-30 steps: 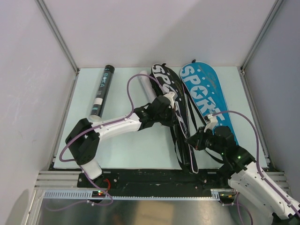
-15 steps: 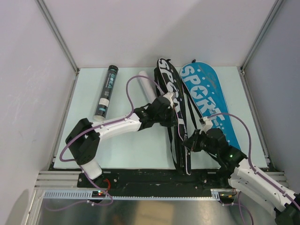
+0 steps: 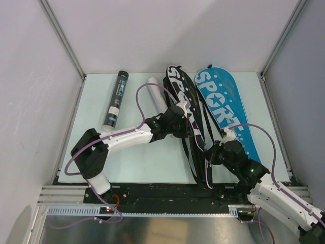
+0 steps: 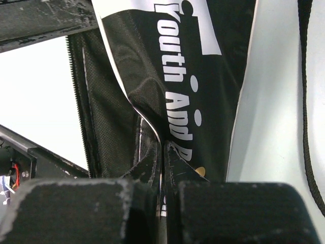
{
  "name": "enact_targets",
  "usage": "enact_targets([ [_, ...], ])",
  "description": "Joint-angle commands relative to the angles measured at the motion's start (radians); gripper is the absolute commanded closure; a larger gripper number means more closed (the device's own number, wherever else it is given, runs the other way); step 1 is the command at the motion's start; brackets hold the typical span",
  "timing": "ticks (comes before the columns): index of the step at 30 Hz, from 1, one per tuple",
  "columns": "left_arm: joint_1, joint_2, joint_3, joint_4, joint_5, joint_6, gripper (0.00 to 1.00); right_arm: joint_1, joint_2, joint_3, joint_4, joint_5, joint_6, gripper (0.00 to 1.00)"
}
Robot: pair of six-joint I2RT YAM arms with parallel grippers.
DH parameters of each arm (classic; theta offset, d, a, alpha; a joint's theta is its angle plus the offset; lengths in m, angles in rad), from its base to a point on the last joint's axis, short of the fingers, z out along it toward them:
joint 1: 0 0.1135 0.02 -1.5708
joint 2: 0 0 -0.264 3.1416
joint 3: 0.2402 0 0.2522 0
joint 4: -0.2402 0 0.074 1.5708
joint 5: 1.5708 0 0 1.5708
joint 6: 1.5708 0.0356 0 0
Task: Pack up the badminton gear
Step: Adjust the racket bag at the center of the board.
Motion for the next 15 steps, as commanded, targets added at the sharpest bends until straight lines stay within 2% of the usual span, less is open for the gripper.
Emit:
enact_targets([
  [1, -0.012, -0.097, 0.015, 0.09, 0.037, -0.03, 1.0, 0.002, 0.033, -0.004, -0.001, 0.091, -0.001, 1.0],
  [8, -0.012, -0.108, 0.008, 0.096, 0.077, 0.025, 1.0, 0.002, 0.001, 0.02, 0.017, 0.043, 0.002, 1.0],
  [10, -0.012, -0.118, -0.012, 0.096, 0.071, 0.033, 1.0, 0.001, -0.03, 0.036, 0.019, 0.005, -0.006, 0.96],
  [12, -0.012, -0.132, -0.034, 0.098, 0.052, 0.029, 1.0, 0.002, -0.056, 0.055, 0.019, -0.015, -0.026, 0.87],
  [15, -0.013, -0.134, -0.044, 0.097, 0.036, 0.02, 1.0, 0.002, -0.069, 0.076, 0.038, -0.009, -0.081, 0.6],
])
